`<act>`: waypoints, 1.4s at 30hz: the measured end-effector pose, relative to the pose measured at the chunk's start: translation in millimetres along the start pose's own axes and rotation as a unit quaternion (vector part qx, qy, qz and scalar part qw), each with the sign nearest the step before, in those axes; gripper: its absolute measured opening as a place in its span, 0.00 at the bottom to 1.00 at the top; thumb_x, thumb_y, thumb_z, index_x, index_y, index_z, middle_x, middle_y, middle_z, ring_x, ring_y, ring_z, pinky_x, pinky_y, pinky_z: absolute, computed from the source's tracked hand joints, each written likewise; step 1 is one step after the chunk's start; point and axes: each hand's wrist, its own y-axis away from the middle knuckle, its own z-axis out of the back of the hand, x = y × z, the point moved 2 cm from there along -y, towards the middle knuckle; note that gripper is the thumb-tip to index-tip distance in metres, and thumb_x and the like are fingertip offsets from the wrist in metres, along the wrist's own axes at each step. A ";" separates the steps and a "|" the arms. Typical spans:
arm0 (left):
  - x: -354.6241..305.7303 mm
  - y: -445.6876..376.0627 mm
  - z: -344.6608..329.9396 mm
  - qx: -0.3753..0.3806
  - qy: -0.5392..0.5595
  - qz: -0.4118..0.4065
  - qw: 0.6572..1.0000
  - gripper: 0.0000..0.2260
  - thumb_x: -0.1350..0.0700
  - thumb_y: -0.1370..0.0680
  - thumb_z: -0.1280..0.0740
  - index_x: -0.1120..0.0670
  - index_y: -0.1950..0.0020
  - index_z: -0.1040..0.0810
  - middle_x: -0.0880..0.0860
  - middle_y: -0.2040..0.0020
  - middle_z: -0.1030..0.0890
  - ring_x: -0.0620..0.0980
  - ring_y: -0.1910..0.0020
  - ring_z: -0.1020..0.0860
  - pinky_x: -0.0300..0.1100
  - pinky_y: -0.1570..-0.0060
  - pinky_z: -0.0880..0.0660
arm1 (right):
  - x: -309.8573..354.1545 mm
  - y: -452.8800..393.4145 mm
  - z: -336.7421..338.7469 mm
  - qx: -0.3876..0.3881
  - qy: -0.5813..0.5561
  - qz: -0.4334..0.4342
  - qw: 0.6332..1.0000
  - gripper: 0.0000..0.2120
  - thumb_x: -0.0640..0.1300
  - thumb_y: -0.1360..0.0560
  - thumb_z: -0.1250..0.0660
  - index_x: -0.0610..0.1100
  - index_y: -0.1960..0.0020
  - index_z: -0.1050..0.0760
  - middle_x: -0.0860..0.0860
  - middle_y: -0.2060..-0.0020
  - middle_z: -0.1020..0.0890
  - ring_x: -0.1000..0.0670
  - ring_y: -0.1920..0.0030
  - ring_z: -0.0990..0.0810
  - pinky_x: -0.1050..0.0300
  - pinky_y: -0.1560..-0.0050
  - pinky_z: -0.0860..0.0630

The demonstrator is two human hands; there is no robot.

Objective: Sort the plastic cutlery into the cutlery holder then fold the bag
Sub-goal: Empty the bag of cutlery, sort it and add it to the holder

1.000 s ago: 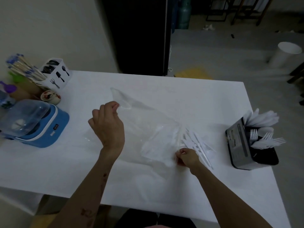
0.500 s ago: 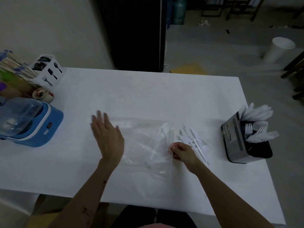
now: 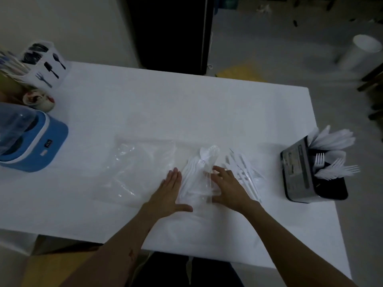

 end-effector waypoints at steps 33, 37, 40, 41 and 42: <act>21.8 10.8 2.8 -0.074 0.001 -0.009 0.997 0.43 0.48 0.25 0.32 0.60 0.22 0.57 0.55 0.22 0.62 0.51 0.23 0.61 0.40 0.26 0.60 | 13.3 1.3 1.4 -0.108 0.171 0.175 0.964 0.22 0.37 0.32 0.28 0.43 0.38 0.23 0.44 0.37 0.22 0.42 0.42 0.22 0.48 0.51 0.23; 24.0 9.4 -3.7 -0.066 0.030 -0.009 0.997 0.43 0.46 0.25 0.31 0.56 0.22 0.56 0.54 0.22 0.63 0.53 0.23 0.63 0.44 0.26 0.59 | 18.4 -8.5 -7.7 -0.090 0.171 0.152 0.969 0.23 0.42 0.30 0.25 0.41 0.36 0.25 0.43 0.36 0.22 0.40 0.38 0.22 0.47 0.50 0.20; 25.4 8.4 -8.1 -0.065 0.034 -0.003 0.997 0.44 0.44 0.26 0.32 0.55 0.22 0.58 0.53 0.22 0.65 0.53 0.23 0.64 0.46 0.26 0.59 | 23.9 -15.4 -2.4 -0.048 0.198 0.135 0.970 0.24 0.44 0.33 0.23 0.44 0.40 0.24 0.43 0.40 0.22 0.39 0.41 0.22 0.46 0.55 0.20; 24.9 8.5 -9.1 -0.066 0.030 -0.002 0.997 0.45 0.44 0.26 0.32 0.55 0.22 0.58 0.52 0.23 0.65 0.53 0.24 0.65 0.47 0.26 0.59 | 25.2 -17.8 -1.1 -0.039 0.197 0.134 0.971 0.23 0.44 0.32 0.24 0.45 0.39 0.24 0.43 0.40 0.22 0.40 0.41 0.23 0.46 0.54 0.20; 24.2 8.4 -10.2 -0.069 0.026 -0.002 0.997 0.45 0.43 0.26 0.32 0.55 0.22 0.59 0.52 0.23 0.65 0.52 0.24 0.65 0.49 0.26 0.58 | 26.4 -19.2 -0.1 -0.040 0.192 0.140 0.971 0.23 0.43 0.31 0.25 0.45 0.38 0.24 0.43 0.41 0.23 0.40 0.41 0.24 0.47 0.55 0.20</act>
